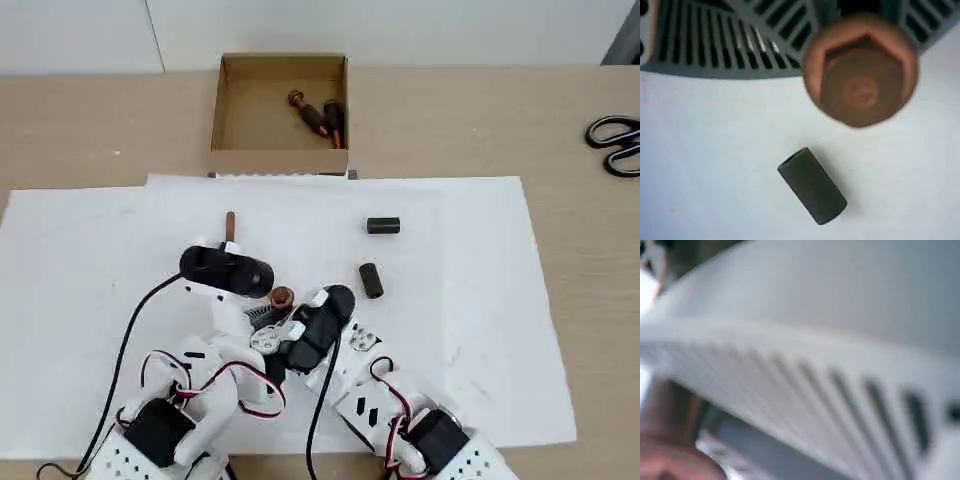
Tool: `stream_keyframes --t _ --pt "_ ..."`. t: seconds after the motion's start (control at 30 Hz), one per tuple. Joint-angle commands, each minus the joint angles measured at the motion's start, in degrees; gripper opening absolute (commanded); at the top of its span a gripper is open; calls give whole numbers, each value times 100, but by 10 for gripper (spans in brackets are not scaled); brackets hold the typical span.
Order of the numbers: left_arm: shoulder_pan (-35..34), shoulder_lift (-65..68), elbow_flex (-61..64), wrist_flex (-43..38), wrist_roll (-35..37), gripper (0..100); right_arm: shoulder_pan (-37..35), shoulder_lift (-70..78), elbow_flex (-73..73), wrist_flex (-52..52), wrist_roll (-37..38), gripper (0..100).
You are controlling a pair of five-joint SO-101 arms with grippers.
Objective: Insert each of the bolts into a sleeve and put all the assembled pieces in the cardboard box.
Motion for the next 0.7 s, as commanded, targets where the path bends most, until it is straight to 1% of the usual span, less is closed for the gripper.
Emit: stream_keyframes --t 0.0,0.1,0.13,0.3,0.37,0.53,0.67 --pt "26 79 233 -18 -141 7 154 -84 -677 -171 123 2" --pt "18 70 198 -26 -141 14 171 -84 -677 -171 123 2" --pt "9 70 198 -62 -141 33 171 -84 -659 -171 123 2" --pt "9 70 198 -70 -123 202 171 -84 -651 -163 123 2" --pt "9 70 198 -79 -114 239 171 -84 -651 -145 123 2" --pt "0 70 -31 -35 -114 240 171 -84 -642 -136 123 2" --pt "0 70 -479 167 -114 240 171 -84 -492 -145 123 2"
